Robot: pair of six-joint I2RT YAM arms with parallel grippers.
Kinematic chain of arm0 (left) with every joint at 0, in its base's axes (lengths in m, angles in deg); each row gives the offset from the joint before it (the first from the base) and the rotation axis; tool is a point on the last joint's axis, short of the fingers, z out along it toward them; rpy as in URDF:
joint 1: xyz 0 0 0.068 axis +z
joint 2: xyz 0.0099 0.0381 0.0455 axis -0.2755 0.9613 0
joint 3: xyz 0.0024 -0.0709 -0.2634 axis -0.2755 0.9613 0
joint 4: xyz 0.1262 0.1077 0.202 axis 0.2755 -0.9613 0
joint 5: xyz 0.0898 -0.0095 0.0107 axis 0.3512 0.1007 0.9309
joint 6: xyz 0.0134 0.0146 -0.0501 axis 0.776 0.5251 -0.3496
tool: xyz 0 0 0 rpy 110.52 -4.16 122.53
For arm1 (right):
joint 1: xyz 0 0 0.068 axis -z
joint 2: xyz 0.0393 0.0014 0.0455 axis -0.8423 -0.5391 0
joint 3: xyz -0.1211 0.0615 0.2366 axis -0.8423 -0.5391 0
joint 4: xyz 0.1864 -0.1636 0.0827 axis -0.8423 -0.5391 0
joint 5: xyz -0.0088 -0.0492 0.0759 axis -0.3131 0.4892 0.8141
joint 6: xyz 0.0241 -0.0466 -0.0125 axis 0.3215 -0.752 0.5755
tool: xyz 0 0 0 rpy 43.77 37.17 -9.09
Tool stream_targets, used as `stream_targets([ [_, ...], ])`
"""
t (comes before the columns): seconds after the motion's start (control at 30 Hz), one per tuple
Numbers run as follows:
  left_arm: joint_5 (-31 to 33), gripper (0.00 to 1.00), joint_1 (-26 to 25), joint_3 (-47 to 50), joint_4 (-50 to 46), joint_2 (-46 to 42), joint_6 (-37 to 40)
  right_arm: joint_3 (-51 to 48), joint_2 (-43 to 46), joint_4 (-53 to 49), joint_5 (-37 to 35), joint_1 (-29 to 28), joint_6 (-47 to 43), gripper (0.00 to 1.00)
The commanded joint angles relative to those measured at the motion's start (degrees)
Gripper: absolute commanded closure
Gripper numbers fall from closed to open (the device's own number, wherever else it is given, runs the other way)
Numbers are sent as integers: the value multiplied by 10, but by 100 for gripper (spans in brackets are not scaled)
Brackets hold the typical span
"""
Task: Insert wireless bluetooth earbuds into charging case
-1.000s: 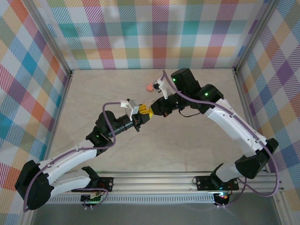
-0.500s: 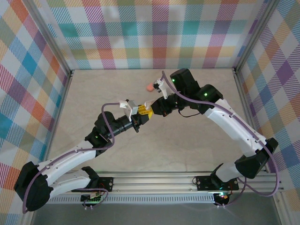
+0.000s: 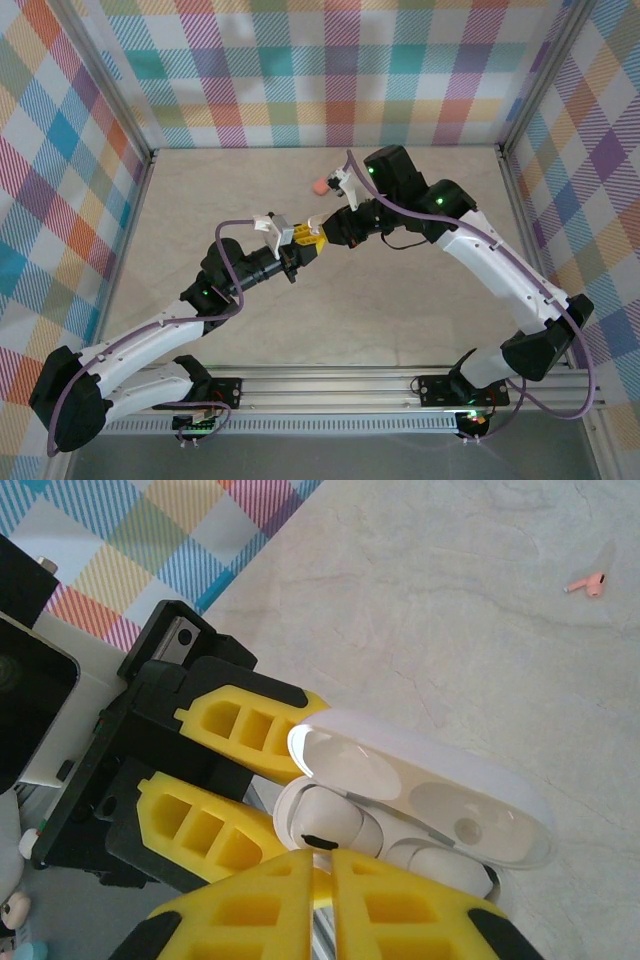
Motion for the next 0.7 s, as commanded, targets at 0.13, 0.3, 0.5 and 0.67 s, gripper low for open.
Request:
stream_targets([
  [0.13, -7, 100, 3, 0, 17, -9, 6, 36, 38, -3, 12, 1, -1, 83],
  [0.3, -8, 100, 3, 0, 12, -10, 13, 64, 42, -12, -2, 8, 3, 79],
  [0.5, -41, 100, 3, -6, 12, -8, 20, 128, -14, -83, -12, 70, 19, 76],
  [0.67, -117, 100, 3, -9, 43, 4, 27, 104, -18, -42, 44, 72, 39, 74],
])
